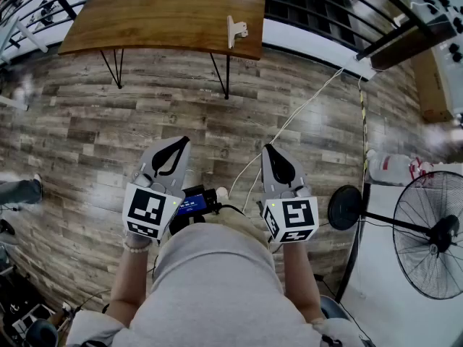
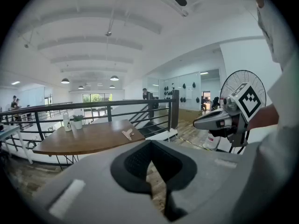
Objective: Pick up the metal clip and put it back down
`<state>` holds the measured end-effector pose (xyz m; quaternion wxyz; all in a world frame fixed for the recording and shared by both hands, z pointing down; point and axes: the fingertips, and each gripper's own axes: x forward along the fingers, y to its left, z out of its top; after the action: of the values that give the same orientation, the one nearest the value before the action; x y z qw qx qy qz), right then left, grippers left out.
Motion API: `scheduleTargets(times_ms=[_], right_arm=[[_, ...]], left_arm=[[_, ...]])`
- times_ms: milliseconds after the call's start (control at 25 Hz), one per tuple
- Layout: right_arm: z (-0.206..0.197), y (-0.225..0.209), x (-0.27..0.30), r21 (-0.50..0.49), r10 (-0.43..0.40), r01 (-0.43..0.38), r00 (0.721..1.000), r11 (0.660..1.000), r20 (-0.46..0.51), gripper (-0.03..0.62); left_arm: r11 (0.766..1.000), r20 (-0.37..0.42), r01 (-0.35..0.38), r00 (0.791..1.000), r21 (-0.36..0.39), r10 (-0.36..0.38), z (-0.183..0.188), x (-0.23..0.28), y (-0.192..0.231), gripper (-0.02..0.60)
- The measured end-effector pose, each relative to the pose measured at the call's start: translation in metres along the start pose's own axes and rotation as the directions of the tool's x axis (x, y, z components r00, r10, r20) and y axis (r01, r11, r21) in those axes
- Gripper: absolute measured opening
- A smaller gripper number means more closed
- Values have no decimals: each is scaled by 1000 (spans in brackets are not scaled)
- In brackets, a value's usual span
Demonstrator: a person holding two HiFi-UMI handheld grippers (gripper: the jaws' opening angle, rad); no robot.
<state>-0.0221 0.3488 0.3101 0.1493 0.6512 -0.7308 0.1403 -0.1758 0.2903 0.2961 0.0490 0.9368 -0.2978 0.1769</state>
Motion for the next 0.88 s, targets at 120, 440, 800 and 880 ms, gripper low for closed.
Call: scheduleTargets(times_ms=[120,440,800,880], right_arm=[[-1,0,0,-1,1,-1,1000,1000,-1,21],[1,0,-1,-6,8,-8,1000,1000,-1,21],[4,1,-1,42,23,-24,999,999,24,21],[5,2,-2,45,30,-31,999,999,29,22]], left_arm=[[1000,0,2,1000,1,-2,-1,1,-1,2],[1000,3,0,1000,-1,0,2,1,-3,2],[1000,6,-13,1000,-14,13,1,-2,-1,3],[1000,6,-10,1000,-22,10,2,-2,-1,3]])
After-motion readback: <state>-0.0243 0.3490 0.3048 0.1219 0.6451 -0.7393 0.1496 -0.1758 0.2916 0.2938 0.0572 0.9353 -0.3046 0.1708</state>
